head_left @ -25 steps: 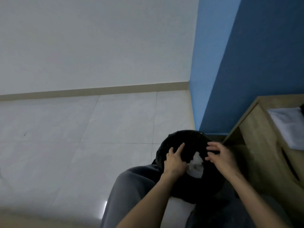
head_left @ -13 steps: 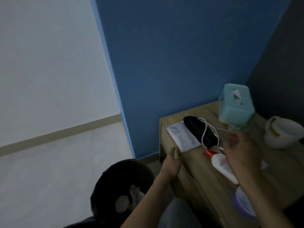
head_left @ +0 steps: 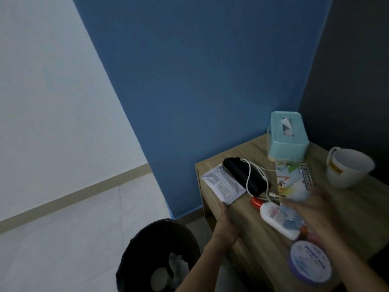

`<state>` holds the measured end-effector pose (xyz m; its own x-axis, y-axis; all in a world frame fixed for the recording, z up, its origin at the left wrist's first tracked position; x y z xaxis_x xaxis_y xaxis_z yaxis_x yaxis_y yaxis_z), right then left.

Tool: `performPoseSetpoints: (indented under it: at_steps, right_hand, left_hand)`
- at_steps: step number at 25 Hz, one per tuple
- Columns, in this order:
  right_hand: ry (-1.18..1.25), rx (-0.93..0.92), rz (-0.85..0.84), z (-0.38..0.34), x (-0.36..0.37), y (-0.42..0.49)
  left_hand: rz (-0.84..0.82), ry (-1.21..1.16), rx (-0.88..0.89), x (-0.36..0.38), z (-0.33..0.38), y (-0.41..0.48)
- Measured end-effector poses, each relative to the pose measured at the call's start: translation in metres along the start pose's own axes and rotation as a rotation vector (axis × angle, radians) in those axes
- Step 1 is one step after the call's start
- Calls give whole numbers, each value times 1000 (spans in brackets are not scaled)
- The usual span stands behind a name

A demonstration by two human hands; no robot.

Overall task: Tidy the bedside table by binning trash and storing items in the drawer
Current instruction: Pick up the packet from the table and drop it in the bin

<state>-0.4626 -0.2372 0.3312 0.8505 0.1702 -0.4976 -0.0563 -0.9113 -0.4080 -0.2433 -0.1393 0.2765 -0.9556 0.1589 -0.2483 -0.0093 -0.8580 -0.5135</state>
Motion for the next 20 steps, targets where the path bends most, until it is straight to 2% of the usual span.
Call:
performPoseSetpoints:
  at_steps: [6, 9, 12, 14, 16, 20]
  right_hand:
    - [398, 30, -41, -2, -16, -25]
    - [412, -104, -129, -26, 7, -59]
    - [394, -190, -267, -50, 54, -86]
    - [341, -234, -392, -65, 101, -102]
    - [287, -269, -495, -74, 148, -117]
    - [179, -276, -626, -68, 244, -147]
  left_hand:
    - [-42, -108, 6, -1, 0, -1]
    - [-46, -260, 35, -5, 9, -15]
    - [-12, -397, -36, -24, 6, -36]
    - [-62, -655, -54, -43, -14, -46]
    - [-103, -869, 15, -64, -32, -65]
    - [268, -776, 6, -127, -100, -125]
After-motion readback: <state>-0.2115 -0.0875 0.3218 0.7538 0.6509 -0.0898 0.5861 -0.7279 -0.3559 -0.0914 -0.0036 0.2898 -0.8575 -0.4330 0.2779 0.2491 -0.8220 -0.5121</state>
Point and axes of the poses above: each hand's wrist, its own y-axis towards the middle knuckle, its own x-axis out of the palm, z = x × y, the point moved 8 cm from there along y, towards the middle knuckle, and after that the axes turned 10 degrees about -z, right-handed, at the moved point
